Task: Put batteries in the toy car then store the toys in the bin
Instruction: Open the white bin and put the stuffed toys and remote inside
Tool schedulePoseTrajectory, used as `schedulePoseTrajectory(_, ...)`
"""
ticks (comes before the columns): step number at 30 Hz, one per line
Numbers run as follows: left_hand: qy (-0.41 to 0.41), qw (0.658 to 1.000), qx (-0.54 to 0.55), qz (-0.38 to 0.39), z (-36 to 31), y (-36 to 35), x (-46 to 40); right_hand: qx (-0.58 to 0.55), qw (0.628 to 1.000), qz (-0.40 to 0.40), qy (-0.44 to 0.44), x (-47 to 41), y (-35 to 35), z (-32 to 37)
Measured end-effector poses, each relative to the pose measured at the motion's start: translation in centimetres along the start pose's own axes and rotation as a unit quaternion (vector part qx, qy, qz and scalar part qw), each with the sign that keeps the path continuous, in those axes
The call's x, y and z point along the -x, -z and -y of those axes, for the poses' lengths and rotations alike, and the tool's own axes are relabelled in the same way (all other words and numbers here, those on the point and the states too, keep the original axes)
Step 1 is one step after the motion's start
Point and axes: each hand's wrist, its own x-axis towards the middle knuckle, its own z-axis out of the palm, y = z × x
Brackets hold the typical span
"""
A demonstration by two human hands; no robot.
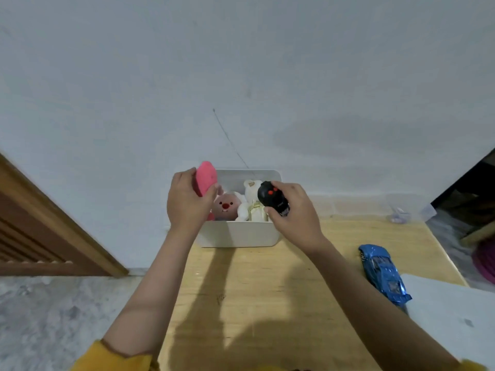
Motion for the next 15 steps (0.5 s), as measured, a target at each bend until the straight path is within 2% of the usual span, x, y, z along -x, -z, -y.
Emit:
schedulePoseTrajectory(5, 0.003, 0.996, -0.082, 0.033, 1.2, -2.4, -2.3, 0.065, 0.994, 0.092, -0.008, -3.5, -2.3, -1.0)
schedulePoseTrajectory(11, 0.058, 0.969, -0.181, 0.161, 3.5, -5.0, -3.7, 0.151, 0.962, 0.221, -0.054, -5.6, -4.7, -2.8)
schedulePoseTrajectory(15, 0.089, 0.947, -0.221, 0.213, 4.5, -6.6, -3.9, 0.161, 0.95, 0.254, -0.086, -6.3, -5.5, -3.1)
